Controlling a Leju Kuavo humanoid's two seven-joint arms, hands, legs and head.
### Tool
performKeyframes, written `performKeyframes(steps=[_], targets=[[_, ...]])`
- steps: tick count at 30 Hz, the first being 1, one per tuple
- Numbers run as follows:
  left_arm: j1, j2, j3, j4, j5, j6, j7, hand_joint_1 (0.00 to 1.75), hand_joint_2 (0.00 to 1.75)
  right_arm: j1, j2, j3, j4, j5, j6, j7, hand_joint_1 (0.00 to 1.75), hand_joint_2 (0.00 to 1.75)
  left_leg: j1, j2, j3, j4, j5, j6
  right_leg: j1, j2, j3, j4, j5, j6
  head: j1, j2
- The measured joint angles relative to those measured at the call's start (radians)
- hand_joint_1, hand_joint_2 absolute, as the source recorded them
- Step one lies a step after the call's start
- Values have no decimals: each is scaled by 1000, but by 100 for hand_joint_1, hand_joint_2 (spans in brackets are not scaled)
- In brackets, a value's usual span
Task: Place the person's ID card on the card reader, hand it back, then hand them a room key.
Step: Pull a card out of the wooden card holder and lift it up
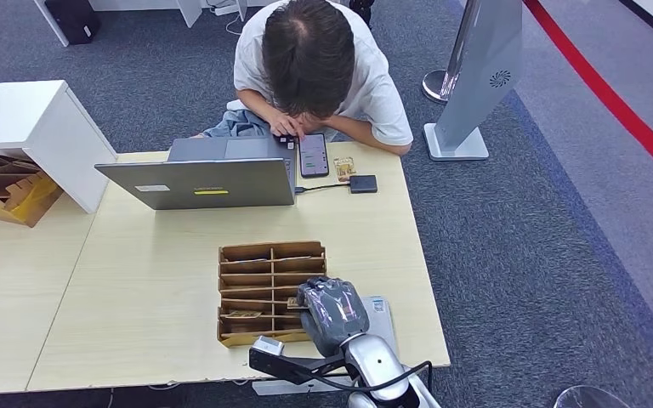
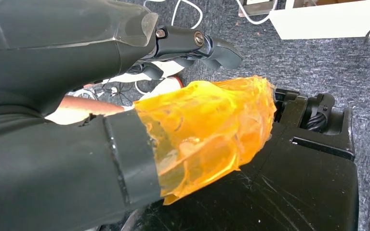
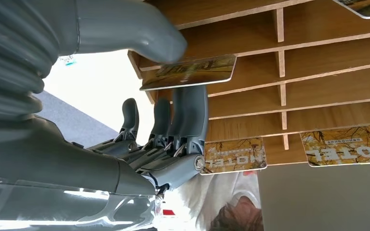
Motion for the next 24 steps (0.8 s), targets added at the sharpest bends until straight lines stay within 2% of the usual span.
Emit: performKeyframes(steps=[7, 14, 20, 24], targets=[[0, 0, 0, 0, -2, 0, 0, 0, 0, -3, 0, 0, 7, -1, 1, 1, 93, 175, 0, 0, 0, 0, 0, 0, 0, 0, 0, 0, 0, 0, 0, 0], [0, 0, 0, 0, -4, 0, 0, 0, 0, -7, 0, 0, 14, -1, 1, 1, 107, 175, 0, 0, 0, 0, 0, 0, 0, 0, 0, 0, 0, 0, 0, 0], [0, 0, 0, 0, -5, -2, 0, 0, 0, -12, 1, 0, 19, -2, 0, 4, 108, 175, 0, 0, 0, 0, 0, 0, 0, 0, 0, 0, 0, 0, 0, 0], [0, 0, 0, -1, -5, -3, 0, 0, 0, -14, 4, 0, 23, -3, 0, 6, 120, 175, 0, 0, 0, 0, 0, 0, 0, 0, 0, 0, 0, 0, 0, 0]])
